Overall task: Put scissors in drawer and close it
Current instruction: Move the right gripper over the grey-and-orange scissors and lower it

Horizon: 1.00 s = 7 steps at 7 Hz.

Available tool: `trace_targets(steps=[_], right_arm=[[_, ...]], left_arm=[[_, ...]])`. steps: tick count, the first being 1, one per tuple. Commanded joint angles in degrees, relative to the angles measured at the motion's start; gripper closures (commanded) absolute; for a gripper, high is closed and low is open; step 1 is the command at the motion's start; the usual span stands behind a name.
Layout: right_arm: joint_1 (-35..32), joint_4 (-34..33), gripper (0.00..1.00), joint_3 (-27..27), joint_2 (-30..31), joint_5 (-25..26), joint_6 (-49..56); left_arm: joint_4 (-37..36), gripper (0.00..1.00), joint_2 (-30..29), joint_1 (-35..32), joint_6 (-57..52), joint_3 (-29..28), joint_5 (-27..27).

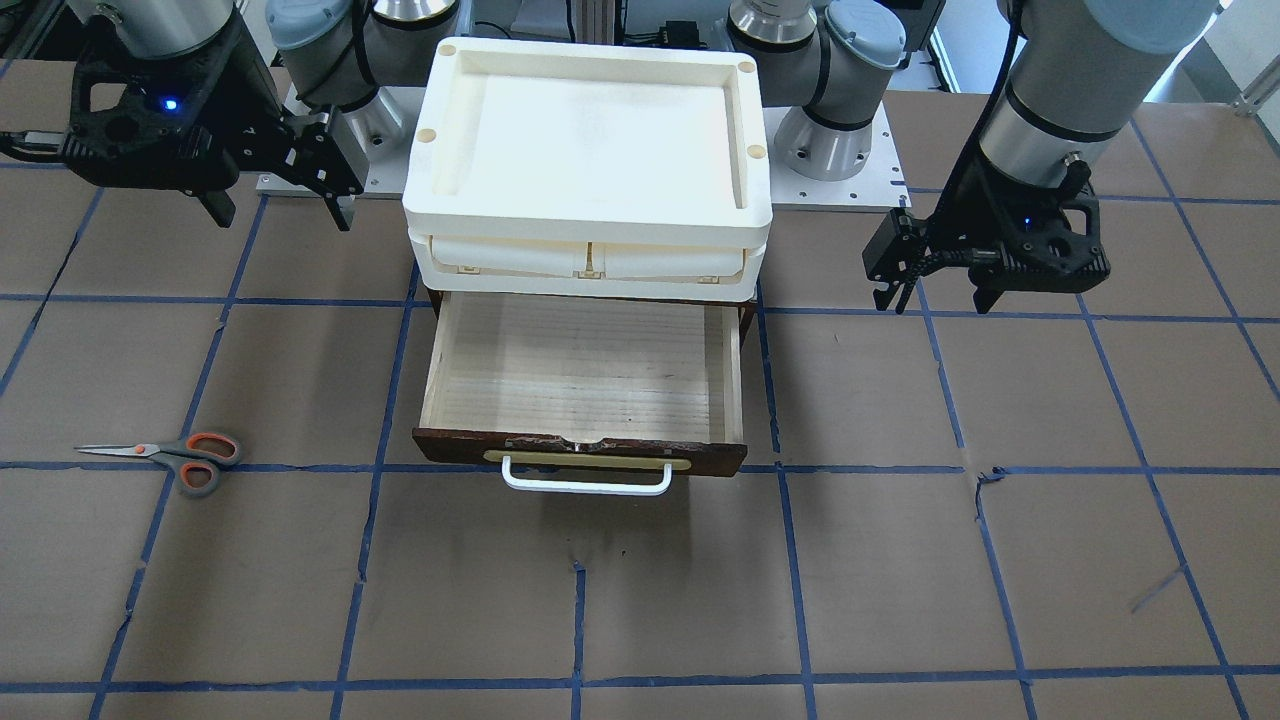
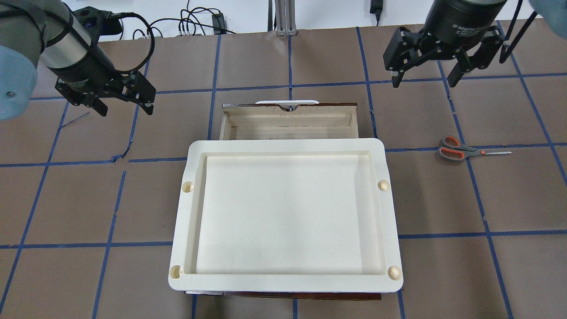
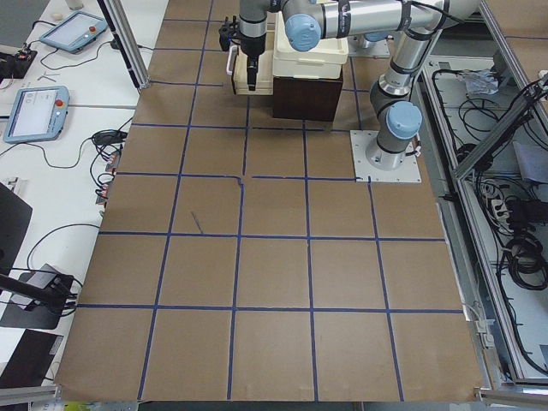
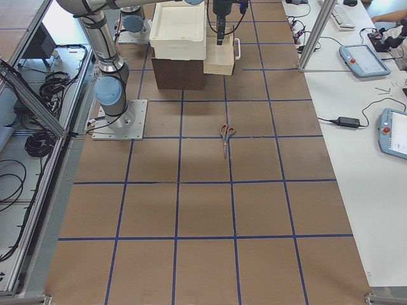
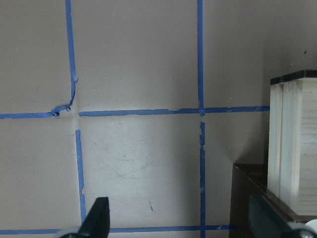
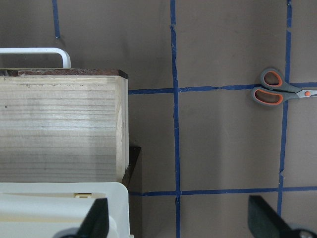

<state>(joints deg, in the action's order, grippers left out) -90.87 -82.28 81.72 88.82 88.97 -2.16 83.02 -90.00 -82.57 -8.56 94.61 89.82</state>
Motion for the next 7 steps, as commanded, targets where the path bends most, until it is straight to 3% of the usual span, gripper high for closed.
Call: trace_targets(steps=[1,4,5,6,7], right_arm=[[0.2,0.6,0.00,0.5,0.0,0.2,4.0],[1.3,1.0,0.00,2.4,-3.2,-5.1,5.9],[2.3,-0.6,0.00,2.3,-5.4,-4.9,11.9],[4.5,-3.8,0.00,3.1,-7.1,1.5,21.7],[8.0,-4.5,0.00,3.3,-9.2,3.1,30.1]], left_arm=[[0.0,0.00,0.0,0.0,0.0,0.0,0.0],[0.0,0.00,0.0,0.0,0.0,0.0,0.0],[-0.1,0.00,0.0,0.1,-0.1,0.0,-0.1],[0.1,0.00,0.0,0.1,-0.1,0.0,0.0],[-0.1,0.00,-0.5,0.4,-0.1,0.0,-0.1]])
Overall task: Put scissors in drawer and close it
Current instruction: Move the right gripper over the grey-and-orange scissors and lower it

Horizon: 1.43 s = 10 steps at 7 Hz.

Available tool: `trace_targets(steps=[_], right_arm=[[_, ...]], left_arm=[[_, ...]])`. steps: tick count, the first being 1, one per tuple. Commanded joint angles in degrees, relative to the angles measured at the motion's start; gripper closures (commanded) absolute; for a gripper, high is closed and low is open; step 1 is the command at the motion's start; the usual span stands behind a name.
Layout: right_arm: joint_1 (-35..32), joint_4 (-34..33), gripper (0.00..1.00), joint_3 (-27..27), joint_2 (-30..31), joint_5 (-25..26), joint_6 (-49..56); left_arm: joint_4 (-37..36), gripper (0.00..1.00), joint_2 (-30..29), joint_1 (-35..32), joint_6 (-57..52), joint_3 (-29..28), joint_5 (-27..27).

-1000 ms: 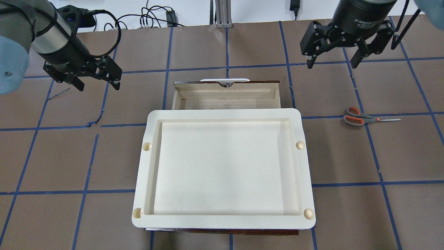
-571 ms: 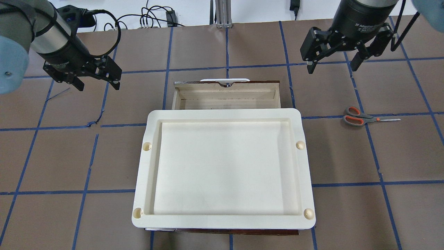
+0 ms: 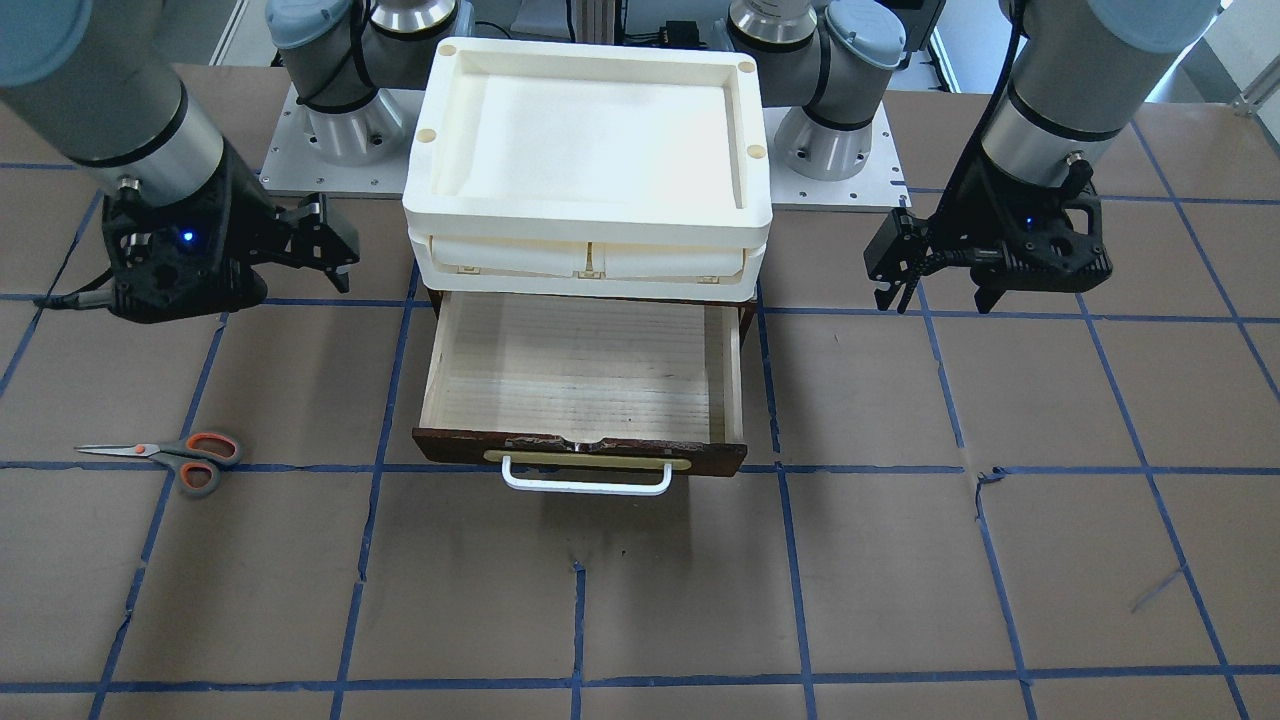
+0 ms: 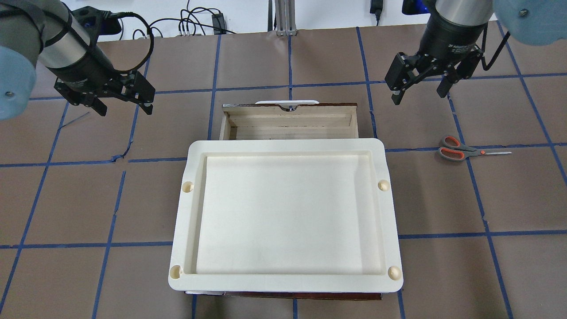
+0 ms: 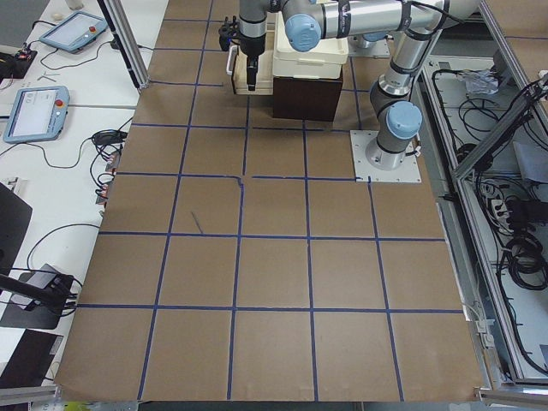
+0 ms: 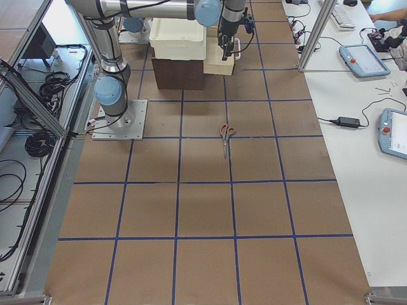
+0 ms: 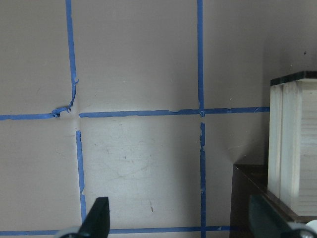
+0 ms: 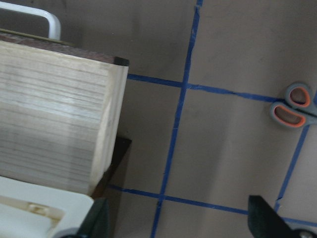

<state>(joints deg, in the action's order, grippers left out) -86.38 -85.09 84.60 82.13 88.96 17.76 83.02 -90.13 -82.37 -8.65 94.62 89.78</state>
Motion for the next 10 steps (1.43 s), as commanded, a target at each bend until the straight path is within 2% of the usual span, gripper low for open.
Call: trace_targets(steps=[1,3,4,6,7,8,9,10], right_arm=[[6.6,-2.0,0.00,1.2,-3.4,3.8,19.0],[12.4,-10.0,0.00,4.1,-5.7,3.8,40.9],[13.0,-13.6,0.00,7.3,-5.8,3.7,50.6],[16.6,-27.4,0.00,15.7,-5.8,3.4,70.3],[19.3,-31.9,0.00,20.0,-5.8,2.6,79.0],[22.0,-36.8,0.00,24.2,-6.2,-0.9,85.3],[24.0,-44.0,0.00,28.1,-8.1,-1.9,94.0],[25.1,-49.7,0.00,29.8,-10.4,-4.1,99.8]], left_arm=[[-1.2,0.00,-0.8,0.3,-0.1,0.1,-0.1],[-1.8,0.00,-1.1,0.4,-1.1,0.2,0.2],[-1.8,0.00,-1.1,0.4,-1.1,0.1,0.1],[-1.9,0.00,-1.1,0.3,-1.1,0.1,0.0],[-2.0,0.00,-0.7,0.1,-0.9,0.0,0.0],[-1.7,0.00,0.0,-0.2,-0.9,0.0,0.3],[-1.6,0.00,0.3,-0.4,-0.8,0.0,0.2],[-1.6,0.00,0.7,-0.4,-0.9,-0.1,0.3]])
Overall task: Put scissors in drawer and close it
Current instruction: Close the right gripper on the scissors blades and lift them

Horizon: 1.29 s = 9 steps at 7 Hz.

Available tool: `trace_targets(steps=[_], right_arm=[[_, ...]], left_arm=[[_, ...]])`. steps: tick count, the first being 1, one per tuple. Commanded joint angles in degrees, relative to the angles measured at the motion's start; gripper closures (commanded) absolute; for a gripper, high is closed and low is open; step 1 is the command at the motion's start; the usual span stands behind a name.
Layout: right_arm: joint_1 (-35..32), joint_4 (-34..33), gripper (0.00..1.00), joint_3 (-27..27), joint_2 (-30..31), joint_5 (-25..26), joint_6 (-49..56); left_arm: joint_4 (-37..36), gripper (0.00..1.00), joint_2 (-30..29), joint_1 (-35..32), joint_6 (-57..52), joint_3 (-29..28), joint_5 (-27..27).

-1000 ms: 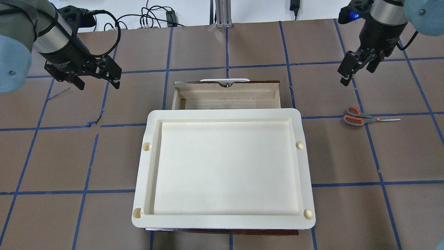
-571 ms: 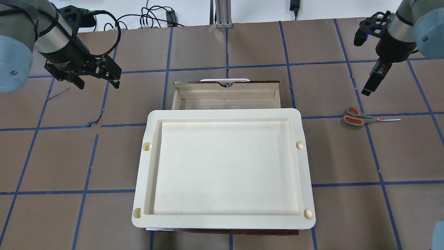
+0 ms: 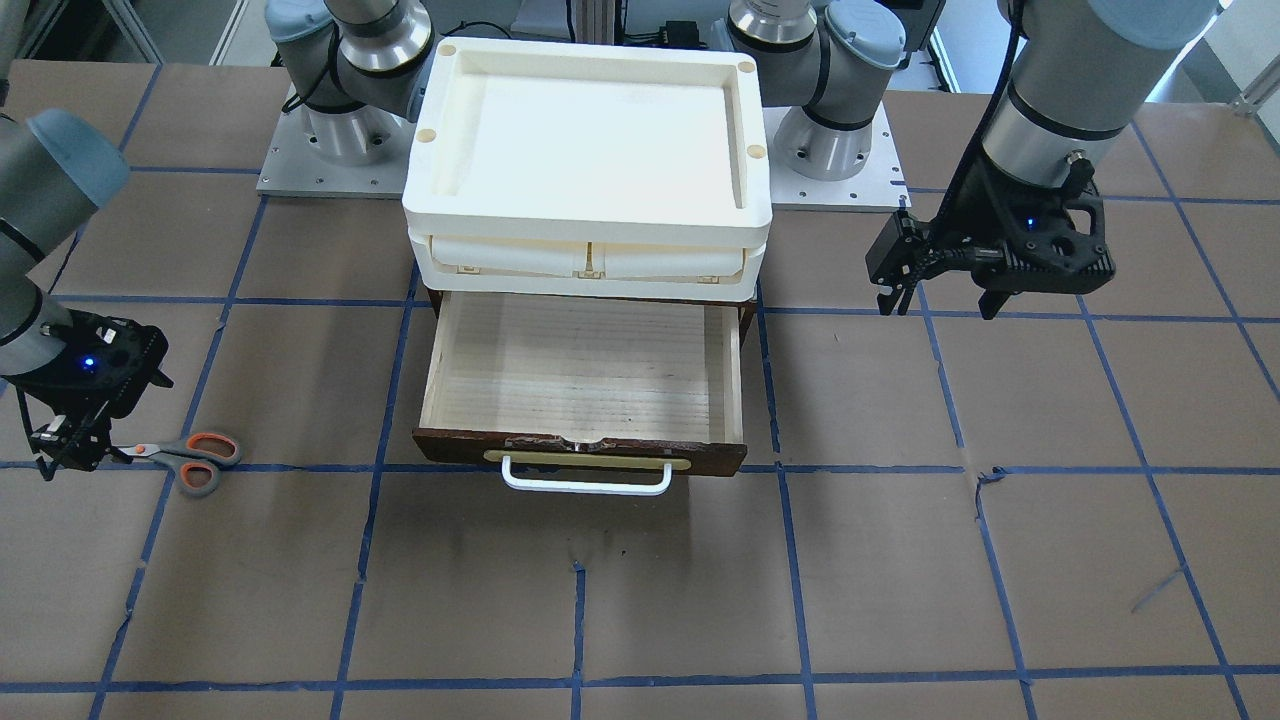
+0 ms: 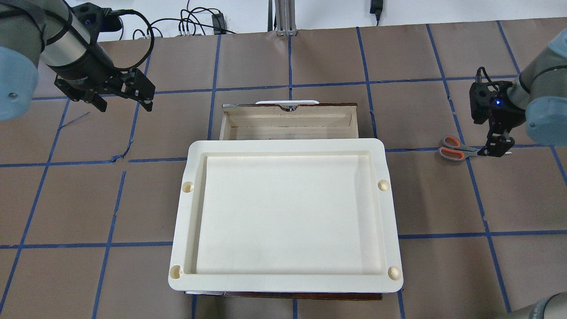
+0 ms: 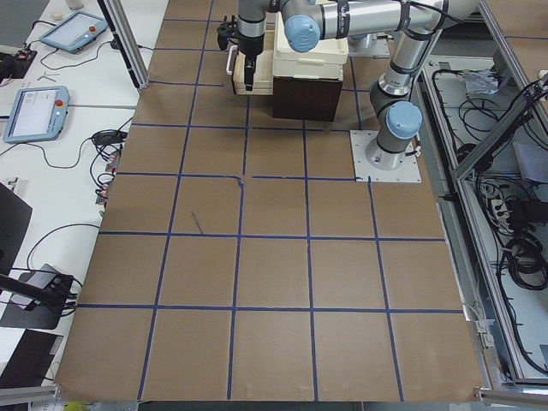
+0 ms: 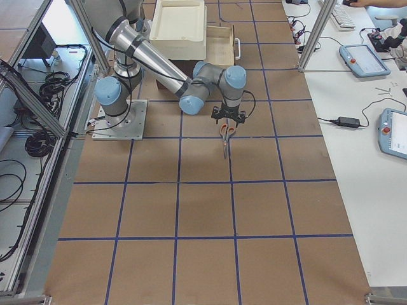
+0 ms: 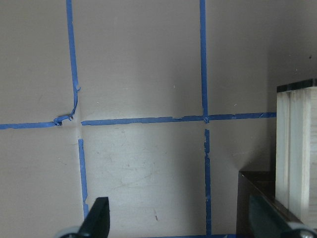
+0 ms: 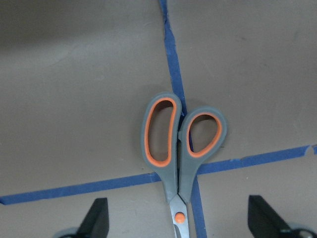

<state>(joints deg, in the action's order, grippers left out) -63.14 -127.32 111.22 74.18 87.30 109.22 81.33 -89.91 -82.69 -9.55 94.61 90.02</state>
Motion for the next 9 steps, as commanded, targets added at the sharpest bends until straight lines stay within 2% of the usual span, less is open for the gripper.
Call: trace_targets(steps=[1,4,5,6,7,9], right_arm=[[1.9,-10.4,0.00,3.1,-4.4,-2.7,11.7],[1.9,-11.6,0.03,3.1,-6.8,-1.5,14.4],[1.9,-11.6,0.07,3.2,-6.7,-0.5,14.4],[1.9,-11.6,0.15,3.2,-6.7,-0.4,14.4],[1.9,-11.6,0.30,3.2,-6.8,-0.3,14.4],[1.9,-11.6,0.54,3.1,-6.8,-0.5,14.3]], left_arm=[[0.1,0.00,0.7,-0.1,-0.1,-0.1,0.1],[0.5,0.00,0.5,0.1,-0.2,0.0,0.1],[0.6,0.00,0.4,0.4,-0.6,0.1,0.0],[0.4,0.00,0.3,0.5,-3.3,0.1,-0.2],[0.2,0.00,0.2,0.5,-4.1,0.1,-0.1],[0.5,0.00,0.2,0.5,-3.3,0.1,0.0]])
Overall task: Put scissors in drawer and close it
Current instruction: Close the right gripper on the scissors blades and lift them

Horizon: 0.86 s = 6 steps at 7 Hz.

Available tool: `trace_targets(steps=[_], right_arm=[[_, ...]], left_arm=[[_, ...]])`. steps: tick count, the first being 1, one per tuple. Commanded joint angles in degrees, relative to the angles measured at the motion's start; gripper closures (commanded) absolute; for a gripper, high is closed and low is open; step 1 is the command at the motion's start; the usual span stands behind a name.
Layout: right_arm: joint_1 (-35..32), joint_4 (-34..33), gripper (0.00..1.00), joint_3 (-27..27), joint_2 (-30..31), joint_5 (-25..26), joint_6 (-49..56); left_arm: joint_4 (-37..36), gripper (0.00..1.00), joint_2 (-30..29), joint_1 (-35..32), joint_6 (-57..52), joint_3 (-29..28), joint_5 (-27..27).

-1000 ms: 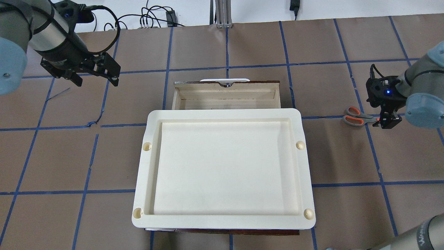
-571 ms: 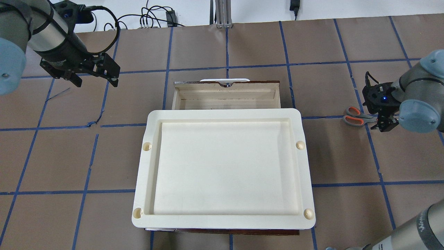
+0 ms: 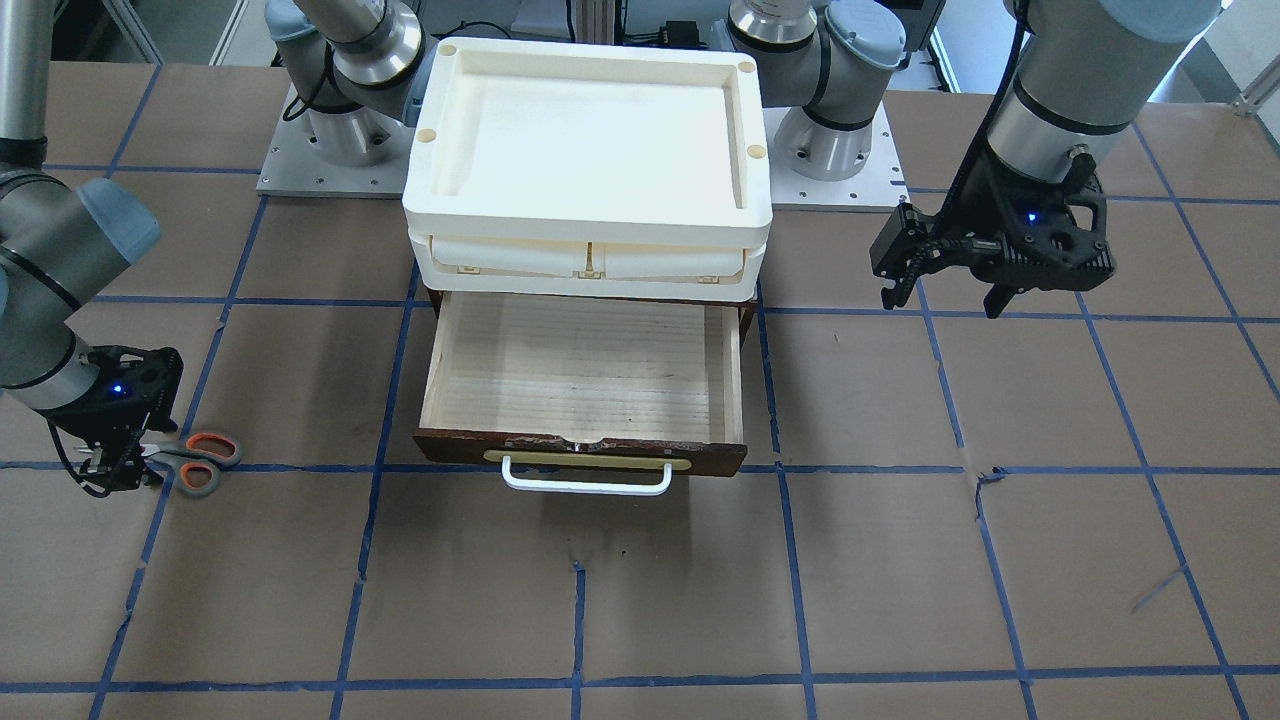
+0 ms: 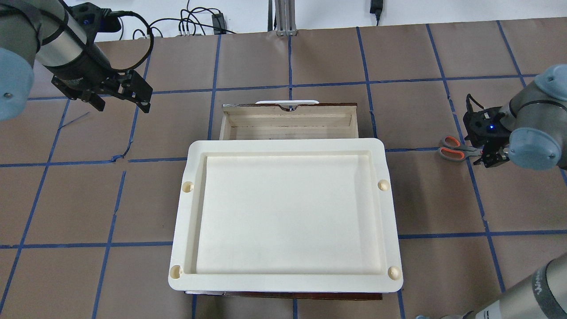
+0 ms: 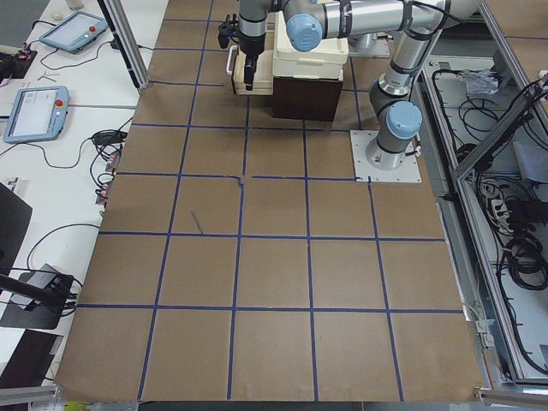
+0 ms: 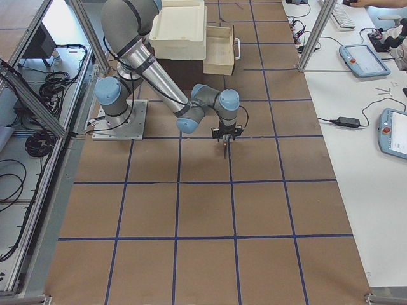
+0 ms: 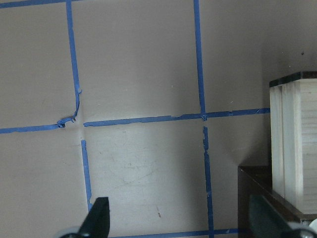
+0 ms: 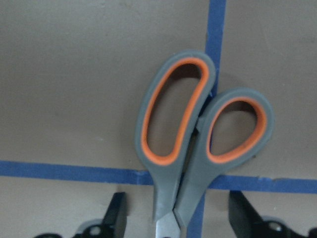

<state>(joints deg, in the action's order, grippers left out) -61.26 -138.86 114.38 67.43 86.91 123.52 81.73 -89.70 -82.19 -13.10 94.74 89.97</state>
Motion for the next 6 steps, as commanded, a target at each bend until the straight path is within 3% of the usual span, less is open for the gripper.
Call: trace_targets(steps=[1,2,3,6], right_arm=[[0.0,0.0,0.69,-0.1,0.1,-0.1,0.0],[0.0,-0.1,0.82,-0.1,0.2,-0.1,0.0],[-0.1,-0.3,0.90,-0.2,0.7,-0.2,-0.3],[-5.1,-1.9,0.95,-2.9,5.7,-1.0,-8.6]], left_arm=[[0.1,0.00,0.0,0.1,0.8,0.0,0.0],[0.1,0.00,0.0,0.1,2.6,0.0,0.0],[0.1,0.00,0.0,0.1,2.6,0.0,0.0],[0.0,0.00,0.0,0.1,2.6,0.0,0.0]])
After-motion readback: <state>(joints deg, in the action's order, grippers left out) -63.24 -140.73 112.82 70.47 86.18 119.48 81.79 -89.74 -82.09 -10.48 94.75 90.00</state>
